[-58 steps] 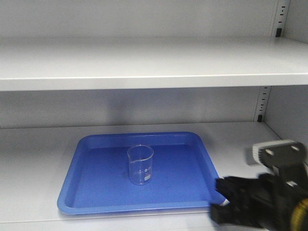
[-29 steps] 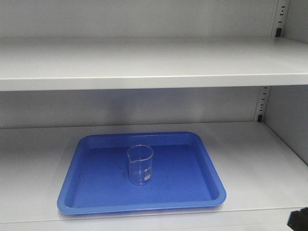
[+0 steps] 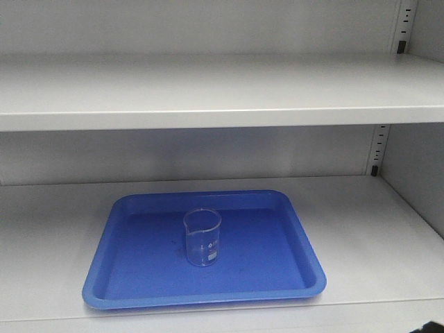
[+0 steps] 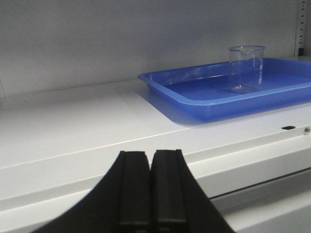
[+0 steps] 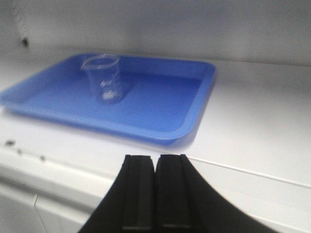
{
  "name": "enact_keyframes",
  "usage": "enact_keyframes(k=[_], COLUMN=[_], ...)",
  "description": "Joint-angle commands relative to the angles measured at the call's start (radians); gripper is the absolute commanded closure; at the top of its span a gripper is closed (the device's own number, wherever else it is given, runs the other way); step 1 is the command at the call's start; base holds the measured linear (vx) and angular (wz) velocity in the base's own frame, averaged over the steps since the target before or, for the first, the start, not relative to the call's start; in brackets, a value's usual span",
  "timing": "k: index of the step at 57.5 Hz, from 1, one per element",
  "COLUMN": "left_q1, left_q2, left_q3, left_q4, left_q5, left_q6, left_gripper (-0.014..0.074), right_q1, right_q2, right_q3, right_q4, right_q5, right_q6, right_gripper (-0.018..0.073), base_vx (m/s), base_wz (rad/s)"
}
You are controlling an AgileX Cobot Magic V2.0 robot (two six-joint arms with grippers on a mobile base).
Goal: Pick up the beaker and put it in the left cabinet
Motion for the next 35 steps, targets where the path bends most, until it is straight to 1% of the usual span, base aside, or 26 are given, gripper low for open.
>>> enact_keyframes(k=[1, 2, 4, 8, 12, 14, 16, 19, 21, 26, 35], left_q1=[-0.004, -0.004, -0.004, -0.004, -0.004, -0.004, -0.004, -0.004, -0.004, -0.004, -0.004], left_q2=[-0.019, -0.019, -0.019, -0.019, -0.019, -0.019, -0.019, -0.019, -0.019, -0.019, -0.019], left_q3=[0.016, 0.016, 0.016, 0.016, 0.016, 0.016, 0.016, 0.016, 0.016, 0.016, 0.016], left_q4=[-0.008, -0.008, -0.008, -0.008, -0.008, -0.008, -0.008, -0.008, -0.008, -0.008, -0.008], left_q5=[-0.084, -0.084, -0.084, -0.084, -0.084, -0.084, -0.084, -0.084, -0.084, -0.084, -0.084], left_q6=[-0.003, -0.003, -0.003, -0.003, -0.003, -0.003, -0.003, -0.003, -0.003, -0.003, -0.003], left_gripper=[0.0595, 0.0595, 0.0595, 0.0595, 0.0595, 0.0595, 0.0595, 0.0595, 0.0595, 0.0595, 0.0595], right_q1=[-0.042, -0.062, -0.1, -0.184, -0.261, -0.29, -0.313, -0.335, -0.349, -0.378, -0.413], right_q2=[0.001, -0.004, -0.018, -0.057, -0.111, -0.155, -0.187, -0.244, -0.285, -0.382, -0.531], right_q3=[-0.031, -0.03, -0.023, 0.008, 0.053, 0.09, 0.117, 0.172, 0.207, 0.284, 0.397], right_q4=[0.229, 0.25, 0.263, 0.249, 0.194, 0.159, 0.123, 0.085, 0.071, 0.072, 0.072], right_q5=[-0.102, -0.103, -0.109, -0.112, -0.11, -0.109, -0.109, -0.109, -0.108, -0.095, -0.096], right_q6=[-0.268, -0.274, -0.265, -0.206, -0.12, -0.059, -0.022, 0.038, 0.059, 0.083, 0.085], right_gripper=[0.0568, 0.0568, 0.0568, 0.0568, 0.0568, 0.0568, 0.0568, 0.0568, 0.0568, 0.0568, 0.0568], base_vx=[0.0, 0.0, 0.0, 0.0, 0.0, 0.0, 0.0, 0.0, 0.0, 0.0, 0.0], base_wz=[0.0, 0.0, 0.0, 0.0, 0.0, 0.0, 0.0, 0.0, 0.0, 0.0, 0.0])
